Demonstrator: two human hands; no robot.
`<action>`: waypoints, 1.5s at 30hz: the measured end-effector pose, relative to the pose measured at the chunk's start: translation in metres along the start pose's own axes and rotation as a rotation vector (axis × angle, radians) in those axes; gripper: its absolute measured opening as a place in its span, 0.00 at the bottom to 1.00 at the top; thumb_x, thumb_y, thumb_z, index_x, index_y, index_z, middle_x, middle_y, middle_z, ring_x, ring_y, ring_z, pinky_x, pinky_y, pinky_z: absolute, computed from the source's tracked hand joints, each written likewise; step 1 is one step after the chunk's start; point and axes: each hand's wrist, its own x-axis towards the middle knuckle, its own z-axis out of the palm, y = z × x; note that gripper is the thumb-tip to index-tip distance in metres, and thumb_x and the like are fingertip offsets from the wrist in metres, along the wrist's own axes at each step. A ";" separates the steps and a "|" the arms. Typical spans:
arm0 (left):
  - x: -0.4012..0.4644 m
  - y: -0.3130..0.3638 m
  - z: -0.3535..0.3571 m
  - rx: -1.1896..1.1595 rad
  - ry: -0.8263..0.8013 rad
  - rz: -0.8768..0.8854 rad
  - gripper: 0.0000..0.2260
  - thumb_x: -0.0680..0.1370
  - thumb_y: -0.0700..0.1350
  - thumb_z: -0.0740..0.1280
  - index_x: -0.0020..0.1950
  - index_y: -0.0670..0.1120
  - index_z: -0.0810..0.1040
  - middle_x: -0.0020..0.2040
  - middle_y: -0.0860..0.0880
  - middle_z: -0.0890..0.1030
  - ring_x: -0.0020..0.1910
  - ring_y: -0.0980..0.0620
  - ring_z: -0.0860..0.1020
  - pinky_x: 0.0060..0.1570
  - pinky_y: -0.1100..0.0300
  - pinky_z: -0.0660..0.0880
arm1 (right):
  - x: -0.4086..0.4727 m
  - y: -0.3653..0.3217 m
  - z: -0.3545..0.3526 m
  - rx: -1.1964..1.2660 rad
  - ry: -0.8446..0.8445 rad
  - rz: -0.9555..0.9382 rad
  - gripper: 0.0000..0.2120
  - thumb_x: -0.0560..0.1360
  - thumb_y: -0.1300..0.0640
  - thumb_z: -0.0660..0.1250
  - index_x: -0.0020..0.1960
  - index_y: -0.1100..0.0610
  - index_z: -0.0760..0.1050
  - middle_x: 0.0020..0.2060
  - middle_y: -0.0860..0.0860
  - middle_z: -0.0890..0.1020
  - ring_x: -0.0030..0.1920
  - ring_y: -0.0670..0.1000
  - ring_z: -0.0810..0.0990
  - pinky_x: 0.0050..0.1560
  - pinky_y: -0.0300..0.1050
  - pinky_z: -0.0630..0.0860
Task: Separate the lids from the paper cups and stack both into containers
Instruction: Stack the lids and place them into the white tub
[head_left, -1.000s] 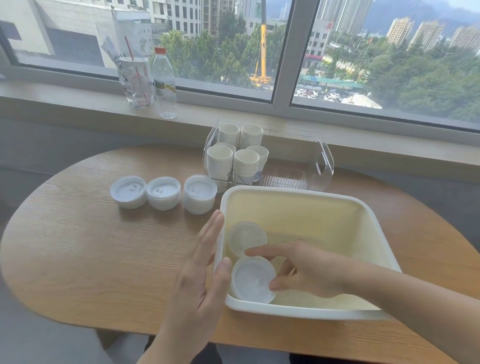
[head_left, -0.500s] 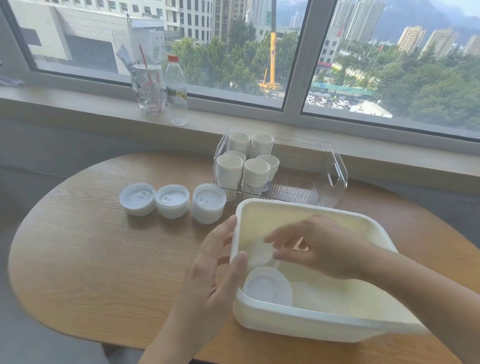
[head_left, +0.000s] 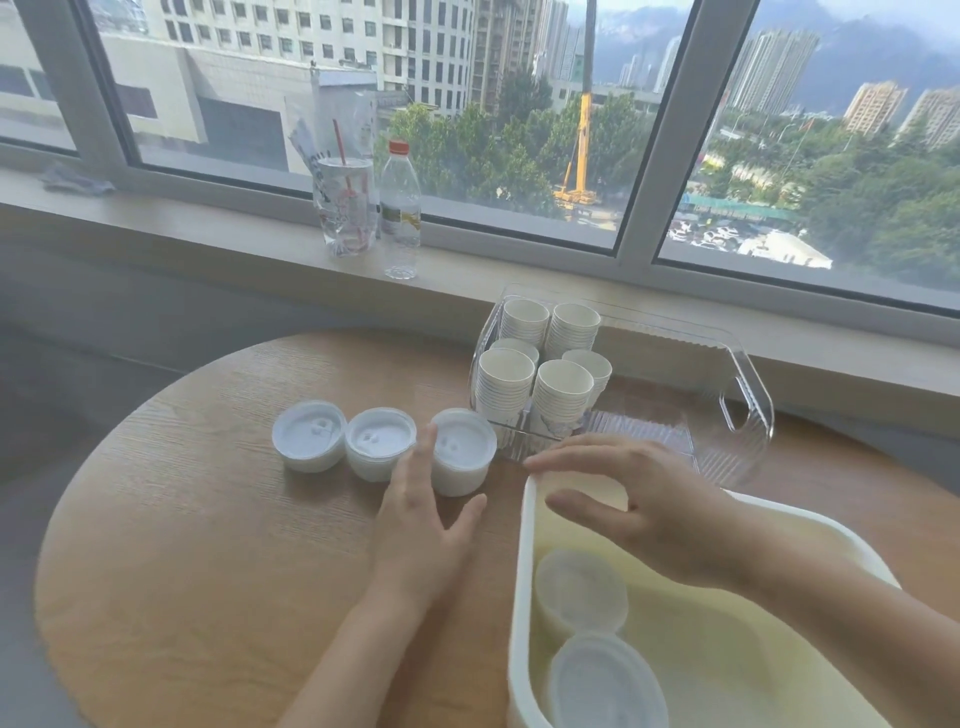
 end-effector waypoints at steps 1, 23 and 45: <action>0.005 -0.004 0.005 0.011 0.003 -0.003 0.43 0.75 0.54 0.76 0.84 0.59 0.55 0.78 0.53 0.68 0.77 0.53 0.66 0.69 0.62 0.64 | 0.000 0.001 0.002 0.006 0.002 0.002 0.17 0.80 0.35 0.63 0.67 0.35 0.78 0.62 0.31 0.79 0.65 0.34 0.75 0.70 0.48 0.71; -0.012 0.089 -0.052 -0.081 0.245 0.389 0.39 0.73 0.48 0.80 0.81 0.50 0.66 0.72 0.54 0.75 0.69 0.54 0.75 0.61 0.57 0.77 | -0.011 -0.031 -0.028 0.570 0.108 0.031 0.24 0.78 0.37 0.64 0.74 0.27 0.67 0.73 0.32 0.71 0.74 0.34 0.69 0.69 0.40 0.76; -0.086 0.154 -0.045 -0.413 -0.258 0.397 0.35 0.78 0.60 0.70 0.83 0.59 0.60 0.77 0.61 0.71 0.77 0.57 0.70 0.66 0.59 0.78 | -0.108 -0.024 -0.041 1.023 0.139 0.087 0.20 0.79 0.61 0.66 0.70 0.53 0.75 0.68 0.54 0.79 0.68 0.60 0.79 0.68 0.61 0.78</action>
